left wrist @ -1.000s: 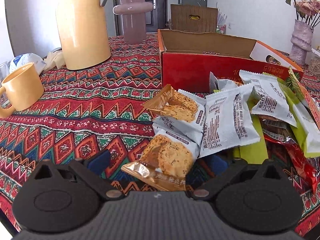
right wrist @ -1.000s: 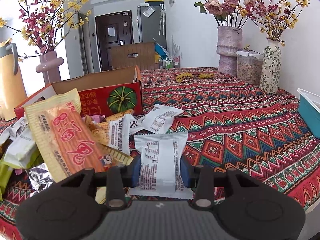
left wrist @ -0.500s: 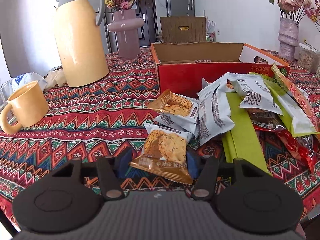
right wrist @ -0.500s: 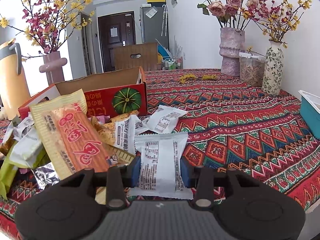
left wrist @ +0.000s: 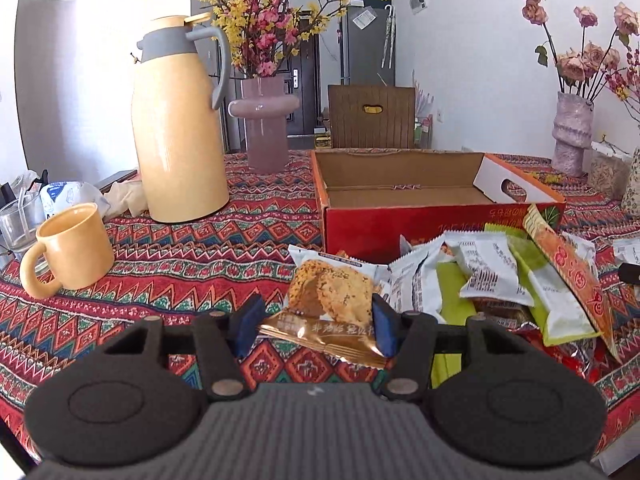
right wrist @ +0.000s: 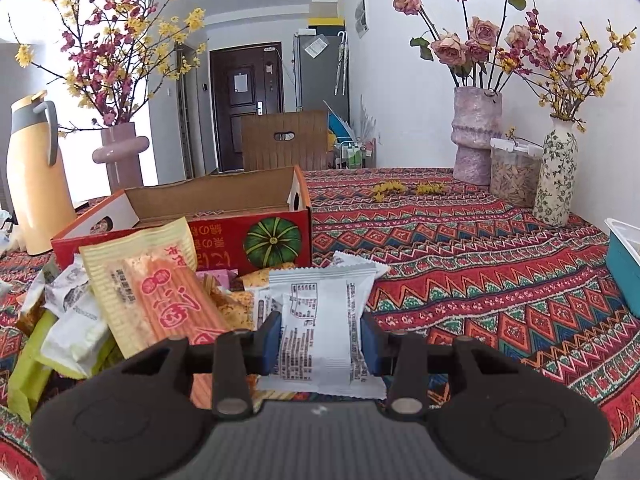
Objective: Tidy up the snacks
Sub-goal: 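Carry both packets into the box and open both grippers to release them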
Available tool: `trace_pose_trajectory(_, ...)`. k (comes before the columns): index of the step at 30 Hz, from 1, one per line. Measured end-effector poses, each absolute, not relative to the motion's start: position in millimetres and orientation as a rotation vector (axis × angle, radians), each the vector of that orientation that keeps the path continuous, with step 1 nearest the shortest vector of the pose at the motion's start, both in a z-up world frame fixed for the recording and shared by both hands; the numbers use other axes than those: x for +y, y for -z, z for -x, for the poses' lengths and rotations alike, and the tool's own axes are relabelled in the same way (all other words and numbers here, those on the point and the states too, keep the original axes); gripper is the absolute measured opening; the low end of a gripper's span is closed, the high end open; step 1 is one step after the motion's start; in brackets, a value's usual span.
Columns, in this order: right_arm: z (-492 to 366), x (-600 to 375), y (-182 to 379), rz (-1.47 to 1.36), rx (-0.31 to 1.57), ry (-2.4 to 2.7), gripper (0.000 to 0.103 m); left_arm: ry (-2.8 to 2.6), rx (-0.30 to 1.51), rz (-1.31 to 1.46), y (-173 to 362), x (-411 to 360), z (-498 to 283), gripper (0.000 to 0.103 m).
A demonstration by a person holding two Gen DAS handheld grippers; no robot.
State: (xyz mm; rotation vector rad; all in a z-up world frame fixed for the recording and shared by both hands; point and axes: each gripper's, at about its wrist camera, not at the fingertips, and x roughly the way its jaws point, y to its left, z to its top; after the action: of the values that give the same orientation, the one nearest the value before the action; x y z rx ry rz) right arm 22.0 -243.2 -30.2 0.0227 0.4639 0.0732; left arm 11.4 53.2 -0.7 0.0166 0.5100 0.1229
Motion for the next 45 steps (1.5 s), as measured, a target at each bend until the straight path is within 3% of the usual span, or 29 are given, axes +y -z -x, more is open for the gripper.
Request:
trace_pose_trajectory(18,-109.6,-222.1,-14.8,0.025,0.369,-0.179,0.040,-0.086,0.438,-0.012,-31.6,31.6,-93.0,0.057)
trace_pose_trajectory(34,-208.4,-181.4,-7.6,0.069,0.544,-0.245,0.042,-0.099,0.549,-0.029,-19.8,17.8,-196.6,0.058)
trace_pose_trajectory(37,-213.3,-183.3,-2.9,0.046,0.553,-0.240,0.046,-0.103,0.563,-0.030,-14.6,17.8,-199.8,0.065)
trace_pose_trajectory(39,-213.4,-184.5,-2.9,0.034,0.551,-0.252,0.053,-0.099,0.549,-0.025,-14.7,17.2,-197.1,0.086)
trace_pose_trajectory(41,-209.9,-186.5,-4.6,0.021,0.535,-0.260,0.083,-0.102,0.522,-0.025,-17.4,16.3,-193.0,0.098)
trace_pose_trajectory(43,-204.5,-190.3,-8.3,0.006,0.511,-0.260,0.097,-0.094,0.500,-0.020,-21.7,15.1,-188.1,0.103)
trace_pose_trajectory(45,-199.8,-193.4,-11.6,-0.008,0.499,-0.260,0.101,-0.097,0.483,-0.015,-25.0,13.8,-184.5,0.103)
